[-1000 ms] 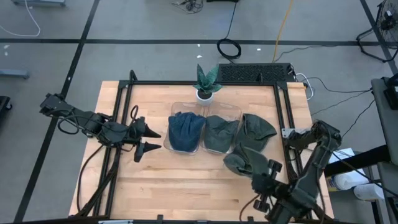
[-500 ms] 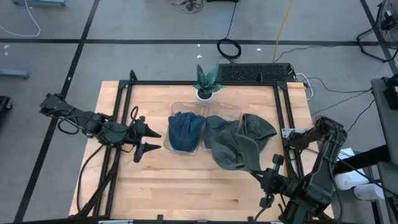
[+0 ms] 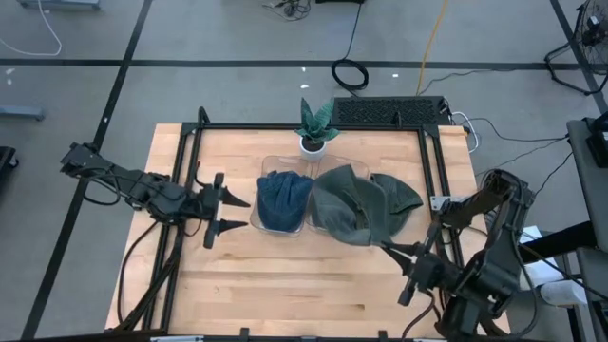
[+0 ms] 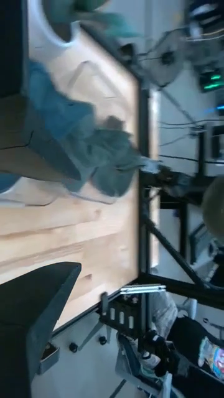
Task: Pick & Place hat
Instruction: Put the bottom gray cap into the right transparent bin
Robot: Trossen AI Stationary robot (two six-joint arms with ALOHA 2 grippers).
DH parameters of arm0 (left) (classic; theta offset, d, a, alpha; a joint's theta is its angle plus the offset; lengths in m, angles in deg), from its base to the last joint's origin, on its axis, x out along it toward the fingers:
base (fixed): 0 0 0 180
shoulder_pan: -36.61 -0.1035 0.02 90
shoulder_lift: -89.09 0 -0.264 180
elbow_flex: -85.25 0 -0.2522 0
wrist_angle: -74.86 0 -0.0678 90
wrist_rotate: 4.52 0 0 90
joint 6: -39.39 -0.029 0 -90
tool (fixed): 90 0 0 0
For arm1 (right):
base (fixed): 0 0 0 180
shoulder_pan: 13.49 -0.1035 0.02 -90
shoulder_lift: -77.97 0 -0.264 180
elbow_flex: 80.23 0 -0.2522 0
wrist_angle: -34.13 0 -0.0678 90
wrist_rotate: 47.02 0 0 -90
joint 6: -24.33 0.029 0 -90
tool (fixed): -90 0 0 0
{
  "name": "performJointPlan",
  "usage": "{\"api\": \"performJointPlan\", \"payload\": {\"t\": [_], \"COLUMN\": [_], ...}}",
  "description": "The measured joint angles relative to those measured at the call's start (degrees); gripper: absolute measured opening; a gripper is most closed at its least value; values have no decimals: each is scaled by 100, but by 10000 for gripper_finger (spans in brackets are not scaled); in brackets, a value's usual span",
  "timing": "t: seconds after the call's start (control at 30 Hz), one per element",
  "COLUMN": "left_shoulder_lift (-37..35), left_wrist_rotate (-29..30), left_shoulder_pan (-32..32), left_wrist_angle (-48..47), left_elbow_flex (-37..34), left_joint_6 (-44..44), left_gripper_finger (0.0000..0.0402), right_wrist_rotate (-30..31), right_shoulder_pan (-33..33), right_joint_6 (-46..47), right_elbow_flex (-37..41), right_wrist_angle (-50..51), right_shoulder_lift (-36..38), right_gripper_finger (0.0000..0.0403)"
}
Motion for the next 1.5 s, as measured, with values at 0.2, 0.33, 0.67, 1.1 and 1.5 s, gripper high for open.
{"api": "performJointPlan", "payload": {"t": [0.2,0.33,0.67,1.1,1.5], "left_shoulder_lift": [0,0,-1,0,0], "left_wrist_rotate": [88,92,90,-600,-930], "left_shoulder_pan": [0,0,0,0,-181], "left_wrist_angle": [731,1092,1608,2859,3655], "left_elbow_flex": [0,0,2,2,2], "left_joint_6": [-751,-987,-1203,-2819,-3055], "left_gripper_finger": [230,230,230,230,230], "right_wrist_rotate": [61,-334,-2563,-5542,-7450], "right_shoulder_pan": [167,373,1344,2641,3629], "right_joint_6": [-2081,-4190,-7448,-8177,-7647], "right_elbow_flex": [2,2,4,7,7], "right_wrist_angle": [-1745,-3512,-6564,-7918,-8284], "right_shoulder_lift": [228,243,243,241,241], "right_gripper_finger": [0,0,0,0,0]}}
